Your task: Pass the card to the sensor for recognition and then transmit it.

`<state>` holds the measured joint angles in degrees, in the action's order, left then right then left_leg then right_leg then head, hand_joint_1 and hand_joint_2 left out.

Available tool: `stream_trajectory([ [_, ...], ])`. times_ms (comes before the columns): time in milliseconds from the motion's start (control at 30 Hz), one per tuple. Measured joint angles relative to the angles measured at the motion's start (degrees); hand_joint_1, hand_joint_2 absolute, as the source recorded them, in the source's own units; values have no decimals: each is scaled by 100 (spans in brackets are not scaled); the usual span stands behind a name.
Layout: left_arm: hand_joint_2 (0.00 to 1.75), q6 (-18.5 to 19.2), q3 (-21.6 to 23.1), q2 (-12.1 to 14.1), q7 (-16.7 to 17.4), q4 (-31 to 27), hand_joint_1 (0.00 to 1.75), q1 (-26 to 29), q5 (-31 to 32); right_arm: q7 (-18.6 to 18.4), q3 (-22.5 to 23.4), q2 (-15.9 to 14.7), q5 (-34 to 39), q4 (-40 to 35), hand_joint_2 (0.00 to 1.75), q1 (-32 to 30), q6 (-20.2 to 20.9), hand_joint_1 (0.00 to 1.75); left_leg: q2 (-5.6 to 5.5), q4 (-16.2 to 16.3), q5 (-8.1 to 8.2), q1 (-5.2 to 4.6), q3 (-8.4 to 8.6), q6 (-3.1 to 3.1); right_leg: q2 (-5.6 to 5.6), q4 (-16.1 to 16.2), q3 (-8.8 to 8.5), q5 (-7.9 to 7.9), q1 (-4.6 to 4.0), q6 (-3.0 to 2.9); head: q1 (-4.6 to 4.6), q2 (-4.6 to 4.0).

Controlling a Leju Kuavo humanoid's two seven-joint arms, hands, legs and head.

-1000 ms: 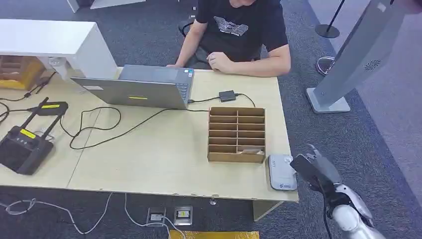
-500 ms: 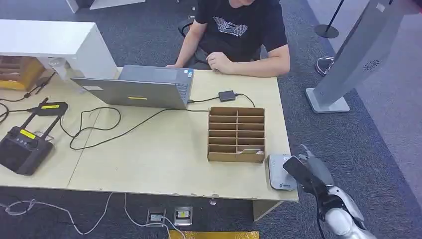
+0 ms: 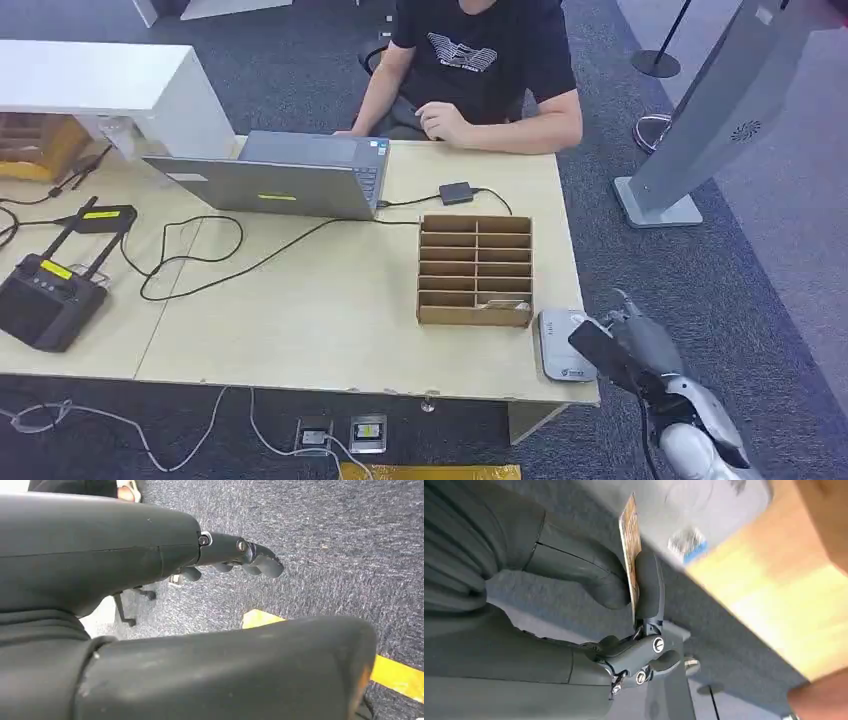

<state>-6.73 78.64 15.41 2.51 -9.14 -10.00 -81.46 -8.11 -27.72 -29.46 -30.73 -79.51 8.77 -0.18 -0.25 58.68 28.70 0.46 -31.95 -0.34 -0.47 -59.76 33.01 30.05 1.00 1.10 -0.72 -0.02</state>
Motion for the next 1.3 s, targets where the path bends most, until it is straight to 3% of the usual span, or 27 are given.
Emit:
stream_trajectory([
  [133, 0, -2, 0, 0, -18, 0, 0, 0, -15, 7, 574, -37, -204, -429, 175, -7, 269, 175, 0, 0, 0, 1, 2, 0, 1, 0, 0, 0, -1, 0, 0, 0],
  [467, 0, -33, 0, -2, -57, 0, 0, 0, -20, 216, 1483, -168, -151, -1076, 175, 77, 425, 175, 0, 0, 0, 1, 3, 0, 1, 0, -2, 0, -1, 0, 0, 0],
  [633, 0, -72, 0, -2, -74, 0, 0, 0, -20, 313, 1752, -214, -121, -1299, 175, 147, 400, 175, 0, 0, 0, -1, 2, 0, 0, 0, -3, 0, 1, 0, 0, 0],
  [733, 0, -125, 0, -4, -123, 0, 0, -2, -22, 330, 1887, -273, 35, -1457, 175, 565, 490, 175, 17, 0, 0, -2, 6, 0, 15, -1, 2, -4, 2, -5, 4, 0],
  [933, 0, -149, 0, -46, -133, 0, 0, -7, -24, 352, 1896, -295, -132, -1647, 175, 1037, 608, 175, 12, -1, 0, 1, 2, 0, 13, -2, -5, -4, -1, -5, 2, 0],
  [1167, 0, -83, 0, -96, -133, 0, 0, -30, 19, 341, 1531, 94, -590, -1588, 175, 1280, 616, 175, -9, -1, -4, 6, -6, -4, -14, -2, -6, -3, -6, -6, -4, 0],
  [1300, 0, 66, 2, -94, -133, 0, 0, -56, 177, 492, 1155, 551, -875, -1255, 175, 1456, 604, 175, 7, -2, -4, 12, -1, -7, 3, -3, -4, -3, -11, -6, 2, 0],
])
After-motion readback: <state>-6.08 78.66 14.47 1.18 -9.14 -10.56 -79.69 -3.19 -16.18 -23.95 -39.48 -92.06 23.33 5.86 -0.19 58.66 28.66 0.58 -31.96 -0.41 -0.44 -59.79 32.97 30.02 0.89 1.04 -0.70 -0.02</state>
